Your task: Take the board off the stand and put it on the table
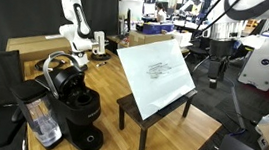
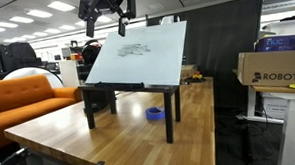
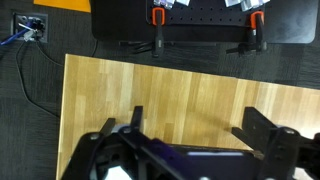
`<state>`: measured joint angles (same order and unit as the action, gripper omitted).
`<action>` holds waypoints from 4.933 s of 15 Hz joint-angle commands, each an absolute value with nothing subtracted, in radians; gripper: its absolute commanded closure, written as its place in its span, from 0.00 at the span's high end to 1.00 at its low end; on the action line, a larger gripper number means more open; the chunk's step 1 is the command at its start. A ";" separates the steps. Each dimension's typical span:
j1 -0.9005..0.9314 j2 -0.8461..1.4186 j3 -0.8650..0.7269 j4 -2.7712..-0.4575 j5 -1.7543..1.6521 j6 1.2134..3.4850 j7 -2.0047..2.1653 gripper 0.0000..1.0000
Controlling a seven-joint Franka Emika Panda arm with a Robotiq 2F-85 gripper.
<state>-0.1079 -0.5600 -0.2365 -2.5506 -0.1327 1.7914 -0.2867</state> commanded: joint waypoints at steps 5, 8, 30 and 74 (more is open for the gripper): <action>-0.117 -0.559 -0.228 -2.550 -0.128 1.791 -0.291 1.00; -0.114 -0.549 -0.226 -2.530 -0.119 1.780 -0.288 1.00; -0.044 0.030 -0.152 -1.661 0.002 1.472 -0.871 1.00; -0.217 0.285 -0.070 -1.487 0.047 1.554 -1.796 1.00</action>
<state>-0.2015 0.3030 -0.0713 -1.4482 0.0214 1.5377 -1.7668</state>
